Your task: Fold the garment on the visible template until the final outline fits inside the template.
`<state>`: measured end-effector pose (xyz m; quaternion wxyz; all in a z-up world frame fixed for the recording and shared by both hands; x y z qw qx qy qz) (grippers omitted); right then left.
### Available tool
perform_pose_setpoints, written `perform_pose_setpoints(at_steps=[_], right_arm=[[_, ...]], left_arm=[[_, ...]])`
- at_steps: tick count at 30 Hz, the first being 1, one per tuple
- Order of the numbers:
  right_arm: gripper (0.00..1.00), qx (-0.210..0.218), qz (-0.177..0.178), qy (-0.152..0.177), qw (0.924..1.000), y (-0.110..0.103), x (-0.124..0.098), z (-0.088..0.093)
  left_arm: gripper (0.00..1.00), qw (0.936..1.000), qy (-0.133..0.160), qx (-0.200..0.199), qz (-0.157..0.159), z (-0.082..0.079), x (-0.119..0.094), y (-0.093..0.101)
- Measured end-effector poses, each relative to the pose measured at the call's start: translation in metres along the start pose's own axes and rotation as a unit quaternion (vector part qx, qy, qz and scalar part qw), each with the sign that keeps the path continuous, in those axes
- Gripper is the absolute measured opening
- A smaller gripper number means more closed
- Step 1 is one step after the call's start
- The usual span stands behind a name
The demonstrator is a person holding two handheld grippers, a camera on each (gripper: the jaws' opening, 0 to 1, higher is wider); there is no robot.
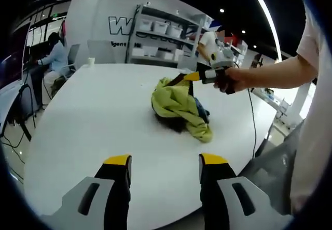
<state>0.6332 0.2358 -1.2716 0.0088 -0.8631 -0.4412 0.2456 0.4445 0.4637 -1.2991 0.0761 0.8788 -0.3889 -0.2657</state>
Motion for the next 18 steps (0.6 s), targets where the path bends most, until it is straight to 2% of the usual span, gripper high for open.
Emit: perform_pose_setpoints(at_steps=[9, 13, 18], right_arm=[[0.0, -0.038, -0.038, -0.038, 0.9978, -0.027, -0.018, 0.036], [0.0, -0.038, -0.05, -0.05, 0.9967, -0.03, -0.027, 0.053], [0.0, -0.033, -0.041, -0.054, 0.9971, -0.029, -0.038, 0.066]], left_arm=[[0.5, 1.0, -0.004, 0.003, 0.007, 0.0, 0.002, 0.003], [0.5, 0.9999, -0.009, 0.005, 0.011, 0.001, 0.003, 0.005], [0.49, 0.9997, -0.014, 0.01, 0.019, -0.001, 0.006, 0.006]])
Point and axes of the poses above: the point that each gripper's makers call its tool centre point, and the gripper's own axes: x roughly forward along the fingers, y roughly to its right, z roughly out of its underside, the point moved 5 cm from there along -x, roughly backward along the fingers, and after that the axes turned 14 degrees about z, right-handed, at the moved point
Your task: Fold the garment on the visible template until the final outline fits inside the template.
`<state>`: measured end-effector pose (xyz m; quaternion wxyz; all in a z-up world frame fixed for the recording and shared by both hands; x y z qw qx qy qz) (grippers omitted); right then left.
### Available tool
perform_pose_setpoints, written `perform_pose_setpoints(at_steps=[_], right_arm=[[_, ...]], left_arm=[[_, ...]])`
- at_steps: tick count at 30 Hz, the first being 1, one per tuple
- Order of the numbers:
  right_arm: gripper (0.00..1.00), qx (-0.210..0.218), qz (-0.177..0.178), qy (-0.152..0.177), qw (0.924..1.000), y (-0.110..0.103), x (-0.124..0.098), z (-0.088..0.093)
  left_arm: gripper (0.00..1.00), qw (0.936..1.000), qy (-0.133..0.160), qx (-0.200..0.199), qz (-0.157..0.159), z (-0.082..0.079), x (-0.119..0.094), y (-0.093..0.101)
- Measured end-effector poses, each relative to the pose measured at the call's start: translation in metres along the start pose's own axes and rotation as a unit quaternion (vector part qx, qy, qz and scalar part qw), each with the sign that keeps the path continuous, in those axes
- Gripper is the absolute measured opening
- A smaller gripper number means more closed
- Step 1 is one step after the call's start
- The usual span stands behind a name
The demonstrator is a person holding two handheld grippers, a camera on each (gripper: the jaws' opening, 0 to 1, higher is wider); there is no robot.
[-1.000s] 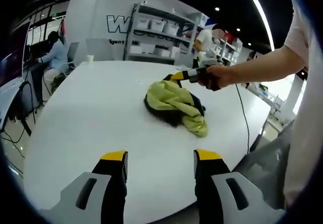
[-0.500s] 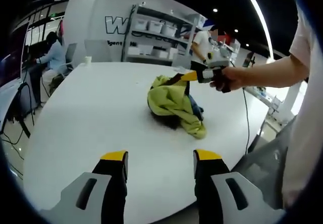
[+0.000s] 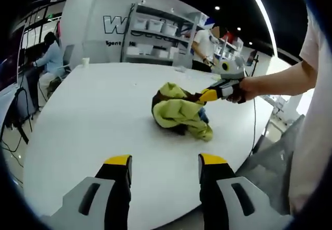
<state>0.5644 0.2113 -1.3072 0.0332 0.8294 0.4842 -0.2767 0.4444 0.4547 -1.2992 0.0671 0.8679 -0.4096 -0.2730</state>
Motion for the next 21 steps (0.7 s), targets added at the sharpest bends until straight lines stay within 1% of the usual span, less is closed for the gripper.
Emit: perform_pose_setpoints(at_steps=[5, 9, 12, 14, 15, 18, 21], right_arm=[[0.0, -0.003, 0.009, -0.002, 0.9999, -0.005, -0.01, 0.012], [0.0, -0.009, 0.015, -0.011, 0.9998, -0.007, -0.014, 0.025], [0.0, -0.011, 0.019, -0.017, 0.9996, -0.009, -0.016, 0.033], [0.0, -0.019, 0.019, -0.022, 0.9994, -0.01, -0.017, 0.037], [0.0, -0.02, 0.02, -0.027, 0.9992, -0.01, -0.017, 0.039], [0.0, -0.034, 0.023, -0.028, 0.9988, -0.012, -0.018, 0.042], [0.0, -0.053, 0.024, -0.03, 0.9979, -0.015, -0.017, 0.045]], left_arm=[[0.47, 0.9997, -0.009, 0.015, 0.015, -0.006, 0.009, -0.002], [0.44, 0.9983, -0.025, 0.034, 0.039, -0.01, 0.022, -0.009], [0.41, 0.996, -0.033, 0.058, 0.06, -0.019, 0.036, -0.017], [0.38, 0.9951, -0.032, 0.06, 0.072, -0.025, 0.044, -0.022], [0.38, 0.9944, -0.031, 0.062, 0.08, -0.03, 0.05, -0.026], [0.35, 0.9917, -0.036, 0.078, 0.096, -0.04, 0.065, -0.035], [0.32, 0.9899, -0.033, 0.085, 0.108, -0.05, 0.08, -0.045]])
Point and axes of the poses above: the point that each gripper's makers call its tool centre point, and the gripper's own axes: x roughly forward along the fingers, y roughly to its right, z roughly out of its underside, the point moved 5 cm from there along -x, roughly backward along the fingers, and after that the axes turned 14 degrees about z, right-handed, at the moved point
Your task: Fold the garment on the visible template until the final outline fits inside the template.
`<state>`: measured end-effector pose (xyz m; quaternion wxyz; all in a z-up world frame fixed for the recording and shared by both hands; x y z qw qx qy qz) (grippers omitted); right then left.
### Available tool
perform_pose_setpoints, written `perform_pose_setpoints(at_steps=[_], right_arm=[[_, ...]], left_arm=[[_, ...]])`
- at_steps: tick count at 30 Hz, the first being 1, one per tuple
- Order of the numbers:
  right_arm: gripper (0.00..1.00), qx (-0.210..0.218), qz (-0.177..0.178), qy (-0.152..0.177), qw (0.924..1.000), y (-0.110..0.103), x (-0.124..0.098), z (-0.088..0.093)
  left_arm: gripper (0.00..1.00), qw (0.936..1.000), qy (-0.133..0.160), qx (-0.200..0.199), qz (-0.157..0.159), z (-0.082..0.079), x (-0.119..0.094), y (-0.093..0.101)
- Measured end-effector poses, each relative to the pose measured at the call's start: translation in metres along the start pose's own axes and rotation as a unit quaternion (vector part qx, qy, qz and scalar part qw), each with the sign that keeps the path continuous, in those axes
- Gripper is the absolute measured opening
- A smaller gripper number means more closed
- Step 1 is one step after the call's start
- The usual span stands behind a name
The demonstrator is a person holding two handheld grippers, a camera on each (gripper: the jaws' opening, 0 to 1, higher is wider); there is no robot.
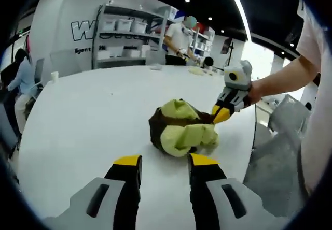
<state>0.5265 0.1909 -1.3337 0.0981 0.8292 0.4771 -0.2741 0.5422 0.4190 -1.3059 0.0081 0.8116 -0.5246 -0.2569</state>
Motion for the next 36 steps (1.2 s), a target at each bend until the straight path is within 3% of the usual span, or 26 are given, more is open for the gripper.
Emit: perform_pose_setpoints(at_steps=[3, 15, 23, 29, 36], right_arm=[[0.0, -0.022, 0.003, -0.003, 0.9997, -0.003, 0.001, 0.001], [0.0, -0.065, 0.002, -0.022, 0.9976, -0.011, -0.002, 0.011], [0.0, -0.074, 0.005, -0.035, 0.9966, -0.012, -0.004, 0.021], [0.0, -0.078, 0.003, -0.044, 0.996, -0.014, -0.004, 0.026], [0.0, -0.078, 0.002, -0.057, 0.9953, -0.013, -0.006, 0.035]], left_arm=[[0.3, 0.9996, 0.001, 0.011, 0.025, -0.008, 0.013, -0.01], [0.2, 0.9907, -0.06, 0.076, 0.096, -0.012, 0.067, -0.051], [0.17, 0.9773, -0.084, 0.102, 0.166, -0.014, 0.087, -0.047], [0.18, 0.9624, -0.112, 0.123, 0.215, -0.008, 0.1, -0.04], [0.17, 0.9563, -0.116, 0.115, 0.243, -0.008, 0.108, -0.044]])
Point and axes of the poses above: the point that each gripper's makers call its tool centre point, and the gripper's own axes: x roughly forward along the fingers, y roughly to its right, z roughly out of its underside, the point moved 5 cm from there along -x, roughly backward along the fingers, and after that the axes turned 14 degrees about z, right-handed, at the moved point
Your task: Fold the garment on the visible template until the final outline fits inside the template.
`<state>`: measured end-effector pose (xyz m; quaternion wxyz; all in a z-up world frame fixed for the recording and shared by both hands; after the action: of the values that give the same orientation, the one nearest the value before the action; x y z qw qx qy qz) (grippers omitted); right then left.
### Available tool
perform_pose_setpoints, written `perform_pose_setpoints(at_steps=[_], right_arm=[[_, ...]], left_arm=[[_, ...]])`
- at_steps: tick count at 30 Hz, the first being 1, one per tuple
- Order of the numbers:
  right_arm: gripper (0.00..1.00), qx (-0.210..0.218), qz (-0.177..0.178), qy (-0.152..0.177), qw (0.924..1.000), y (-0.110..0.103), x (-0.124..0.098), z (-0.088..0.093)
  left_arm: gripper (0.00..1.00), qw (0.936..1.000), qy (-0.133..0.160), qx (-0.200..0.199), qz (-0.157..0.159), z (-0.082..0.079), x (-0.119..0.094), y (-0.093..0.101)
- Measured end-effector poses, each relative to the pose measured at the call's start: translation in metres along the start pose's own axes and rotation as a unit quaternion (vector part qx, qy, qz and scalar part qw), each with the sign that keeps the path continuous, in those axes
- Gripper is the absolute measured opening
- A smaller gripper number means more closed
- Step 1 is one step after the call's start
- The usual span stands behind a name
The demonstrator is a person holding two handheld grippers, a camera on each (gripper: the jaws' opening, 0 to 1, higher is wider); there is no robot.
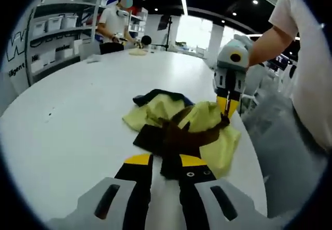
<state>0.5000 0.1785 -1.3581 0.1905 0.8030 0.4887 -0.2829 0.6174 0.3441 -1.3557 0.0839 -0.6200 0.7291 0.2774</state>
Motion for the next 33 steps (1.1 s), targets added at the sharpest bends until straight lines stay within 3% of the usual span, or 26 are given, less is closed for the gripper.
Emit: perform_pose_setpoints(at_steps=[11, 17, 27, 33], right_arm=[[0.0, 0.009, 0.001, -0.016, 0.9998, 0.0, -0.005, 0.011], [0.0, 0.016, 0.002, -0.02, 0.9997, 0.0, -0.006, 0.015], [0.0, 0.029, 0.011, -0.016, 0.9994, 0.003, -0.01, 0.015], [0.0, 0.06, 0.038, 0.009, 0.9974, 0.013, -0.021, 0.005]], left_arm=[[0.11, 0.9959, 0.024, -0.019, 0.086, -0.015, 0.009, 0.008], [0.09, 0.9928, 0.005, -0.019, 0.118, -0.013, 0.018, 0.016], [0.0, 0.9938, -0.008, -0.012, 0.111, -0.012, 0.013, 0.021], [0.0, 0.9961, -0.005, -0.001, 0.089, -0.018, -0.001, 0.025]])
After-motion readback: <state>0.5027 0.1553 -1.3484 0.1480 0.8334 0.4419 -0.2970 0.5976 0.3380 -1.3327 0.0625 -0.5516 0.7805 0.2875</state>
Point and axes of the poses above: the point that each gripper's makers call its tool centre point, and the gripper's own axes: x roughly forward along the fingers, y roughly to its right, z roughly out of its underside, the point moved 5 cm from there along -x, roughly backward along the fingers, and after that the axes turned 14 degrees about z, right-handed, at the moved point
